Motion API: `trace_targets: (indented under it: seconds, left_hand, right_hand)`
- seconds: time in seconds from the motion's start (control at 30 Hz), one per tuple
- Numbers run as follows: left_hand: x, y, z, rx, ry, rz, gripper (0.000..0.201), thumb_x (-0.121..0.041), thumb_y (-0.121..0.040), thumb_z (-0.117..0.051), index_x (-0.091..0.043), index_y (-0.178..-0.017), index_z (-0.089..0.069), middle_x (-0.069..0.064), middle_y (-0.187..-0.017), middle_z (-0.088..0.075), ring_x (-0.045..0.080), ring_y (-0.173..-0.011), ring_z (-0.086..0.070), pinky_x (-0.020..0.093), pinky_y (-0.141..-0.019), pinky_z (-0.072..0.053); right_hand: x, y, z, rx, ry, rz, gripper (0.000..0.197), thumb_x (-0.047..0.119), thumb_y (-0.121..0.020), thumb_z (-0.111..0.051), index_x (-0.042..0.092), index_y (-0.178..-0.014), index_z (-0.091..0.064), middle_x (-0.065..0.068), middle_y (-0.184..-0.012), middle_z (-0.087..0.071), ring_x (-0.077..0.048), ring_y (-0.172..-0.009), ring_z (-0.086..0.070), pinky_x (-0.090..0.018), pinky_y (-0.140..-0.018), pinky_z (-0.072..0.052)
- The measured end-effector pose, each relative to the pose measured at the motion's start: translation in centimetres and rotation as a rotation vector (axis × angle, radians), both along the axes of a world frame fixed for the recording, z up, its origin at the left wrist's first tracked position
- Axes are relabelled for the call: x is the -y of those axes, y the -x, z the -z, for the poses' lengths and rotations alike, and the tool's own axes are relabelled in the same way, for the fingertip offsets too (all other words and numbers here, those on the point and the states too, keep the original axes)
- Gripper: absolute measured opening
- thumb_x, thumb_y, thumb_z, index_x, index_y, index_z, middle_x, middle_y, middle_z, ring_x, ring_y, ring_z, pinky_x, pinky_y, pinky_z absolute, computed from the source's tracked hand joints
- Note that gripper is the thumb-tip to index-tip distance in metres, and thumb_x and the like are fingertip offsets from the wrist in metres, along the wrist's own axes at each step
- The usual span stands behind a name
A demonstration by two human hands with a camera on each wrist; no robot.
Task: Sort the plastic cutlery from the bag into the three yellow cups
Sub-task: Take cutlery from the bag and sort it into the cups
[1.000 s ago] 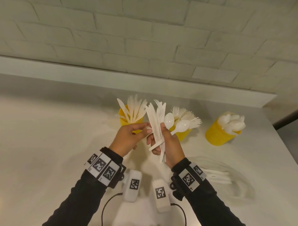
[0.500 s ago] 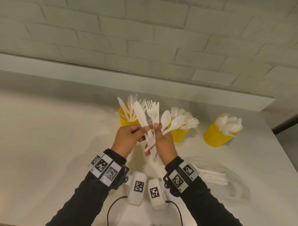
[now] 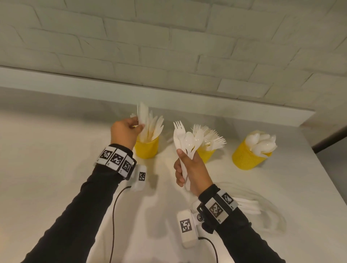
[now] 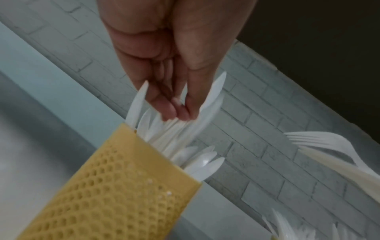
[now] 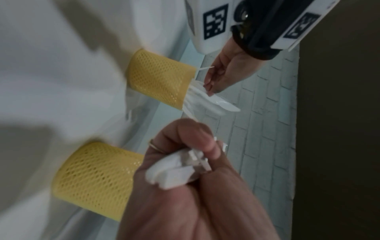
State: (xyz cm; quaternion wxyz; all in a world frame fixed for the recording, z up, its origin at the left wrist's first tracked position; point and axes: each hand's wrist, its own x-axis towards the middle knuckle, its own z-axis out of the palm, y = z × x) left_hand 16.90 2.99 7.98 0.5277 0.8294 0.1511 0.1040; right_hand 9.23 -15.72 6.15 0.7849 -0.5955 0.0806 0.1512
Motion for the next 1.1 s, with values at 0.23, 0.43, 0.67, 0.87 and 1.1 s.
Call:
trace_targets:
  seconds: [0.23,0.43,0.67,0.87,1.1]
  left_hand:
    - [0.3,1.8,-1.7,0.14,-0.146,-0.037,0.053,-0.014,-0.08,-0.067,-0.017,-0.13,-0.049,0.0,-0.084,-0.063,0.0,-0.064,-0.053,0.01,-0.072,-0.041]
    - [4.2,7.2,-1.0,-0.043,0.018,0.378,0.016,-0.034,-0.08,-0.066,-0.027,-0.065,-0.068,-0.01,-0.063,-0.067,-0.001,-0.059,-0.057,0.018,-0.065,-0.045]
    - [5.2,8.6,0.3,-0.085,0.346,0.35,0.007,-0.02,-0.079,-0.069,-0.024,-0.077,-0.074,-0.011,-0.066,-0.071,0.01,-0.07,-0.064,0.024,-0.072,-0.048]
    - [1.7,6.2,-1.3,0.06,0.441,-0.022,0.021,-0.018,-0.078,-0.07,-0.01,-0.097,-0.071,-0.011,-0.06,-0.066,0.001,-0.054,-0.056,0.012,-0.051,-0.047]
    - [-0.5,1.0,-1.5,0.069,-0.002,-0.078,0.029,-0.026,-0.078,-0.07,-0.011,-0.103,-0.069,0.006,-0.104,-0.071,0.016,-0.091,-0.063,0.026,-0.087,-0.045]
  right_hand:
    - [0.0,-0.7,-0.3,-0.016,-0.052,0.044,0.028,0.034,-0.095,-0.046,0.007,-0.088,-0.052,-0.009,-0.059,-0.053,-0.013,-0.028,-0.031,-0.016,-0.035,-0.027]
    - [-0.9,-0.4,-0.3,0.013,-0.052,0.052,0.034,0.032,-0.097,-0.044,0.005,-0.093,-0.065,-0.008,-0.055,-0.055,-0.013,-0.03,-0.03,-0.016,-0.035,-0.024]
    - [-1.5,0.2,-0.6,0.046,0.106,0.021,0.03,0.029,-0.099,-0.041,0.004,-0.099,-0.057,-0.002,-0.048,-0.055,-0.017,-0.03,-0.041,-0.021,-0.034,-0.033]
    - [-0.4,0.4,-0.3,0.109,0.195,0.057,0.026,0.027,-0.099,-0.041,0.015,-0.093,-0.064,-0.004,-0.071,-0.061,-0.012,-0.045,-0.052,-0.023,-0.041,-0.045]
    - [0.8,1.2,0.4,0.015,0.183,0.103,0.022,0.035,-0.093,-0.051,0.017,-0.091,-0.063,0.005,-0.054,-0.034,-0.006,-0.038,-0.025,-0.015,-0.037,-0.018]
